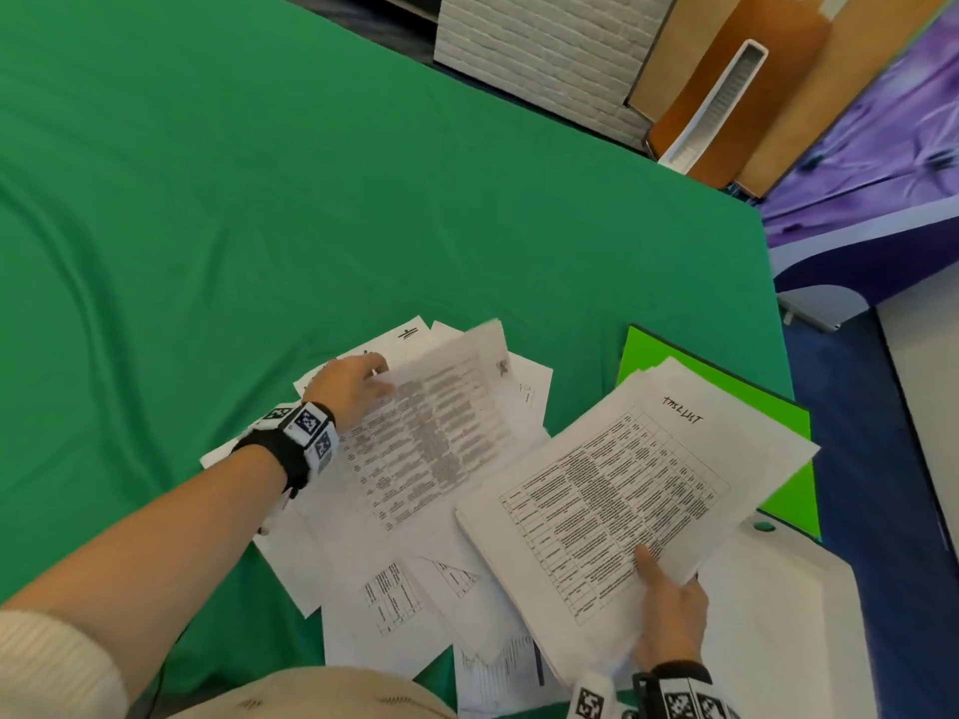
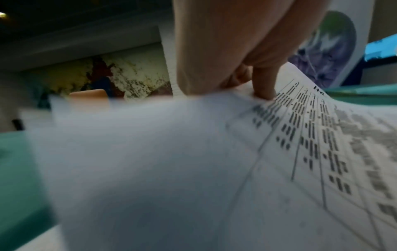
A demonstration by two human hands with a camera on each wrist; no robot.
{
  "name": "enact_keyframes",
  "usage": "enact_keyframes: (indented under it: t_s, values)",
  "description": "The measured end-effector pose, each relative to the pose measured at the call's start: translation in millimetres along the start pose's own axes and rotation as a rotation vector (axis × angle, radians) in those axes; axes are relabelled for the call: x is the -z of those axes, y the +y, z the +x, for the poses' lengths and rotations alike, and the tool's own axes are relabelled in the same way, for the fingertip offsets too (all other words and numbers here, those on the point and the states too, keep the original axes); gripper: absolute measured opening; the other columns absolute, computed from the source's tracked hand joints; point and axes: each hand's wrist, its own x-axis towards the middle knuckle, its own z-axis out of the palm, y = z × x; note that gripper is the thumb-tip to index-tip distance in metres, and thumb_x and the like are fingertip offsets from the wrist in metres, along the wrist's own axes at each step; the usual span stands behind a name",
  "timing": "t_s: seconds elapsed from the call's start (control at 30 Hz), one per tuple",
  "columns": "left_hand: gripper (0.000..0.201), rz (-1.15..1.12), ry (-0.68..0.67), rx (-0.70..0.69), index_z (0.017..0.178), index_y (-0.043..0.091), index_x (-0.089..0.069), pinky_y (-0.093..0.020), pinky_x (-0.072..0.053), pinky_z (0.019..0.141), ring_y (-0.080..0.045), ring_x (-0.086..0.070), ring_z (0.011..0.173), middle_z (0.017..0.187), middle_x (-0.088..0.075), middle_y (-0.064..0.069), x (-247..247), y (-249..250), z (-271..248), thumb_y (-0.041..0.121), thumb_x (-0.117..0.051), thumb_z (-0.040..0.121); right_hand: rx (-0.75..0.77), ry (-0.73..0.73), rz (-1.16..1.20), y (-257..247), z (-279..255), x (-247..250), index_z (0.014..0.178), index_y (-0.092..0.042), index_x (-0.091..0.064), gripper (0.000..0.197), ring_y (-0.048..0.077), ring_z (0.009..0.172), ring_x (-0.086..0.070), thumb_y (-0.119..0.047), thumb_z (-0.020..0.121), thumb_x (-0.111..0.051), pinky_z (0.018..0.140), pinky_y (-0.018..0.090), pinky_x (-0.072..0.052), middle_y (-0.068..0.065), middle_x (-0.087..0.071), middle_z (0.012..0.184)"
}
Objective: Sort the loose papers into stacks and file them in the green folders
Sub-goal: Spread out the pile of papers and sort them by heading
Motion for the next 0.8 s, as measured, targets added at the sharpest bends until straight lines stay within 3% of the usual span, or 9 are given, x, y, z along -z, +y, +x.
enact_keyframes:
  t_s: [0.1, 0.2, 0.27, 0.37, 0.43, 0.5, 0.6, 0.7, 0.8]
  values:
    - [0.02, -0.187, 0.111, -0.015, 0.094, 0.01, -0.06, -0.028, -0.043, 0.05, -0.02, -0.048, 0.054, 0.076, -0.058, -0.004, 20, 11, -3, 0.029, -0.056, 0.097, -0.016, -0.012, -0.002, -1, 1, -1, 0.128, -0.004, -0.055, 0.044, 0.032, 0.098, -0.056, -0.013, 0.087, -0.069, 0.096, 0.048, -0.045, 0.013, -0.061, 0.11]
    - [0.025, -0.417, 0.197, -0.047, 0.083, 0.012, -0.057, -0.025, -0.034, 0.047, -0.013, -0.037, 0.051, 0.067, -0.048, -0.001, 46, 30, -12, 0.033, -0.055, 0.097, -0.028, -0.037, -0.008, 0, 0, -4, 0.126, -0.005, -0.056, 0.043, 0.033, 0.098, -0.058, -0.013, 0.087, -0.069, 0.094, 0.048, -0.046, 0.014, -0.062, 0.111]
    - [0.033, -0.582, 0.211, -0.061, 0.08, 0.011, -0.059, -0.026, -0.04, 0.051, -0.014, -0.043, 0.052, 0.065, -0.051, -0.002, 67, 42, -18, 0.039, -0.055, 0.096, -0.029, -0.054, 0.002, 2, 0, -6, 0.125, -0.007, -0.057, 0.041, 0.035, 0.1, -0.06, -0.012, 0.086, -0.07, 0.092, 0.048, -0.048, 0.014, -0.064, 0.114]
    - [0.047, -0.86, 0.103, -0.092, 0.092, -0.006, -0.062, -0.041, -0.056, 0.066, -0.025, -0.063, 0.068, 0.082, -0.067, -0.021, 88, 58, -26, 0.04, -0.053, 0.097, -0.028, -0.102, 0.009, 1, -3, -12, 0.126, -0.007, -0.057, 0.041, 0.034, 0.098, -0.062, -0.011, 0.087, -0.068, 0.084, 0.044, -0.051, 0.015, -0.066, 0.114]
    - [0.043, -0.968, 0.057, -0.074, 0.092, -0.005, -0.063, -0.034, -0.059, 0.063, -0.023, -0.068, 0.068, 0.082, -0.071, -0.013, 89, 67, -31, 0.036, -0.05, 0.099, -0.031, -0.16, 0.019, -2, -6, -16, 0.127, -0.006, -0.056, 0.039, 0.031, 0.092, -0.063, -0.008, 0.089, -0.065, 0.075, 0.038, -0.051, 0.014, -0.066, 0.109]
    - [0.046, -0.952, 0.041, -0.025, 0.091, -0.006, -0.062, -0.031, -0.059, 0.06, -0.017, -0.067, 0.061, 0.075, -0.071, -0.004, 77, 69, -33, 0.038, -0.049, 0.099, -0.022, -0.212, 0.008, -6, -11, -22, 0.121, -0.003, -0.057, 0.032, 0.029, 0.084, -0.064, -0.007, 0.09, -0.063, 0.065, 0.033, -0.049, 0.015, -0.067, 0.101]
    - [0.058, -0.822, 0.023, 0.035, 0.086, -0.009, -0.06, -0.045, -0.056, 0.065, -0.02, -0.056, 0.056, 0.067, -0.062, -0.008, 44, 56, -36, 0.048, -0.052, 0.095, -0.013, -0.275, -0.021, -7, -16, -29, 0.105, 0.0, -0.062, 0.018, 0.029, 0.075, -0.067, -0.008, 0.089, -0.065, 0.058, 0.031, -0.048, 0.015, -0.071, 0.088]
    - [0.051, -0.698, 0.054, 0.082, 0.058, 0.014, -0.042, -0.026, -0.036, 0.049, -0.013, -0.033, 0.045, 0.051, -0.038, 0.002, 5, 48, -44, 0.047, -0.054, 0.095, -0.063, -0.369, -0.036, -1, -18, -37, 0.099, -0.001, -0.065, 0.015, 0.034, 0.077, -0.071, -0.009, 0.087, -0.067, 0.067, 0.039, -0.055, 0.016, -0.074, 0.086]
    - [0.048, -0.515, -0.055, 0.1, 0.058, 0.02, -0.035, -0.021, -0.027, 0.047, -0.009, -0.023, 0.042, 0.051, -0.029, 0.008, -26, 39, -51, 0.042, -0.049, 0.098, -0.078, -0.414, -0.036, 7, -16, -43, 0.107, -0.005, -0.066, 0.023, 0.034, 0.088, -0.071, -0.007, 0.084, -0.069, 0.076, 0.044, -0.056, 0.014, -0.075, 0.094]
